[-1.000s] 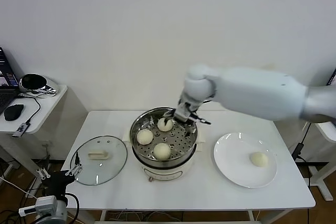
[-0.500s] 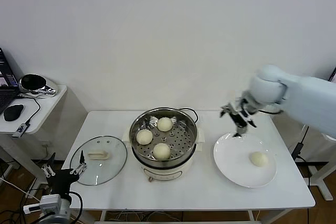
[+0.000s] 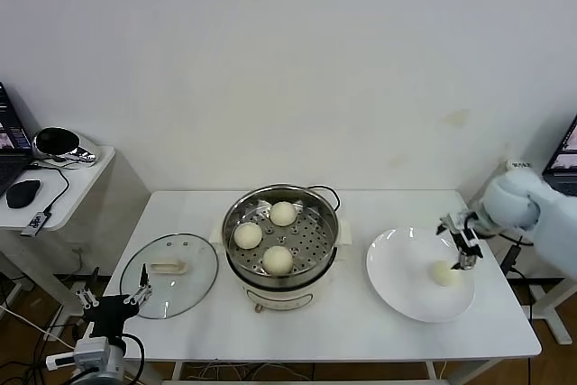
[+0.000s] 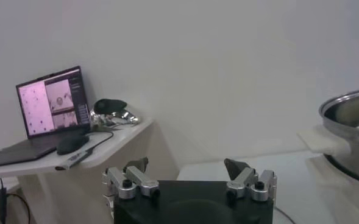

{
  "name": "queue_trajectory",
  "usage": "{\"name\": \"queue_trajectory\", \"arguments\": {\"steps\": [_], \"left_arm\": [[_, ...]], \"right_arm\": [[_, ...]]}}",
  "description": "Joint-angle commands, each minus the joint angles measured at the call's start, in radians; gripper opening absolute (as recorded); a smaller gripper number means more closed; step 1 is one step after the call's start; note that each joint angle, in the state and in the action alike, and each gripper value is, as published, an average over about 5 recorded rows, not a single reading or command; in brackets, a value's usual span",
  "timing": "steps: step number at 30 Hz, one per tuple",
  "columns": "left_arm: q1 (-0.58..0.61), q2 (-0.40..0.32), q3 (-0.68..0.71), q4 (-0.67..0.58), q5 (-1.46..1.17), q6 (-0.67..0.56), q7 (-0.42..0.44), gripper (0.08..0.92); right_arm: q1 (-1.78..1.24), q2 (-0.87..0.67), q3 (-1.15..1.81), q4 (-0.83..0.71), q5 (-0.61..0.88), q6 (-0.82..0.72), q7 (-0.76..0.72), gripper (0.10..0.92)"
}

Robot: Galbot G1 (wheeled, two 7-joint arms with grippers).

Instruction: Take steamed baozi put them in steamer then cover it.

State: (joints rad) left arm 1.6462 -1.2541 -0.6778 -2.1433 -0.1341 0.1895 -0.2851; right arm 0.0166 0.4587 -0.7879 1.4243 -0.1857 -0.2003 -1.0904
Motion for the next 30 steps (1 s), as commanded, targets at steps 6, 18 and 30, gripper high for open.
{"name": "queue_trajectory", "arguments": {"steps": [6, 18, 30], "left_arm": [[0.005, -0.001, -0.009, 0.005, 0.002, 0.001, 0.000, 0.823], [0.009, 0.000, -0.021, 0.006, 0.000, 0.001, 0.000, 0.823], [0.008, -0.006, -0.020, 0.008, 0.001, -0.001, -0.001, 0.823]], "right_arm": [[-0.320, 0.072, 0.276, -0.201, -0.122, 0.048, 0.000, 0.823], [-0.299, 0.186, 0.280, -0.281, -0.135, 0.048, 0.026, 0.823], [-0.283, 0.206, 0.278, -0.297, -0.152, 0.040, 0.035, 0.785]]}}
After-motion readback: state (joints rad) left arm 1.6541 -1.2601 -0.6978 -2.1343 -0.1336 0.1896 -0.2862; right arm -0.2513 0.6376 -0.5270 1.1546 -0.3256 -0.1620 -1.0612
